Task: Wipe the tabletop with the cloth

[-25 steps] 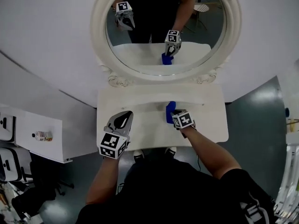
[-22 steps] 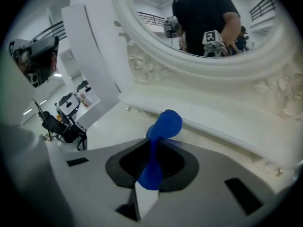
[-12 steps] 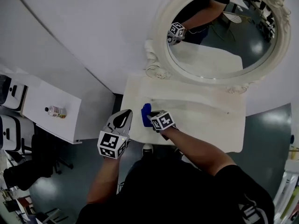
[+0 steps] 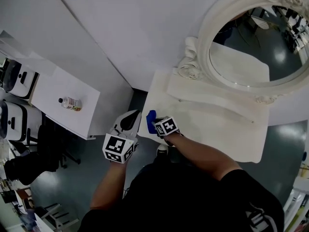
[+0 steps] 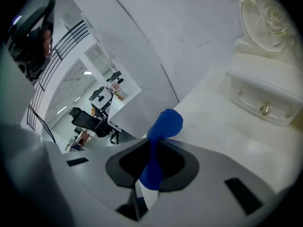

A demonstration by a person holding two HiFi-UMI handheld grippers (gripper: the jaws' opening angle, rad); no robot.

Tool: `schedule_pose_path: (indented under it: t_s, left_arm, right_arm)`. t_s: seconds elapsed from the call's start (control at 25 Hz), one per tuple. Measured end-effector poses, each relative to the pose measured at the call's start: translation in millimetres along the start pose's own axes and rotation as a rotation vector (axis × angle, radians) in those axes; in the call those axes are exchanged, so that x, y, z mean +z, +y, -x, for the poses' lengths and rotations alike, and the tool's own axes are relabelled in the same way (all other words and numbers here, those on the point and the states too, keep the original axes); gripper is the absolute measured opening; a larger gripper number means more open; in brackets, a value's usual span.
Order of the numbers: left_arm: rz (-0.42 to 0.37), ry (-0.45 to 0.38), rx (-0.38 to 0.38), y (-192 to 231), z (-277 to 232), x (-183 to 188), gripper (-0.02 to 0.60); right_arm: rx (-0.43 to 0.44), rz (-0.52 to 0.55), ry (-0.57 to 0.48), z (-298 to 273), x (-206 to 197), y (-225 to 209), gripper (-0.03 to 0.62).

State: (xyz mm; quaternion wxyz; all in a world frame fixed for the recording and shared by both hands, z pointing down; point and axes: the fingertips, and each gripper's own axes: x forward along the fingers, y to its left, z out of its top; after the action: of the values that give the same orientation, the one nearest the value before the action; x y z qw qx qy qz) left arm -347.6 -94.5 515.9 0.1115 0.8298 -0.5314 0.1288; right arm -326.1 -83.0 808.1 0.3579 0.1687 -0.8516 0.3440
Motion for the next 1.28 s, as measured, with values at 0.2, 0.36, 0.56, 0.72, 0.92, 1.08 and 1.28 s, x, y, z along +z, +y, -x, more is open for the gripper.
schedule_pose_path:
  t_s: [0.2,0.36,0.56,0.72,0.92,1.08,1.28]
  left_arm:
    - [0.001,-0.010,-0.005,18,8,-5,0.012]
    - [-0.005,-0.014,-0.021,21,5,-5,0.012]
    - [-0.022,-0.020,-0.065,8,-7,3,0.012]
    - [-0.040,-0.026,-0.114,-13,-27,13,0.012]
    - [-0.065,-0.023,-0.184,-55,-52,25,0.012]
    - [-0.084,-0.020,-0.244,-94,-81,34,0.012]
    - [-0.104,-0.018,-0.317,-145,-114,46,0.012]
  right_arm:
    - [-0.029,-0.022,0.040,-24,-20,-2,0.040]
    - [-0.074,-0.011,0.068,-23,-38,-20,0.040]
    - [-0.138,-0.024,0.087,-3,-62,-45,0.040]
    - [-0.169,-0.045,0.087,18,-80,-63,0.040]
    - [-0.221,-0.087,0.074,58,-108,-95,0.040]
    - [-0.269,-0.140,0.055,99,-132,-133,0.040]
    - [-0.324,-0.217,0.044,154,-171,-176,0.040]
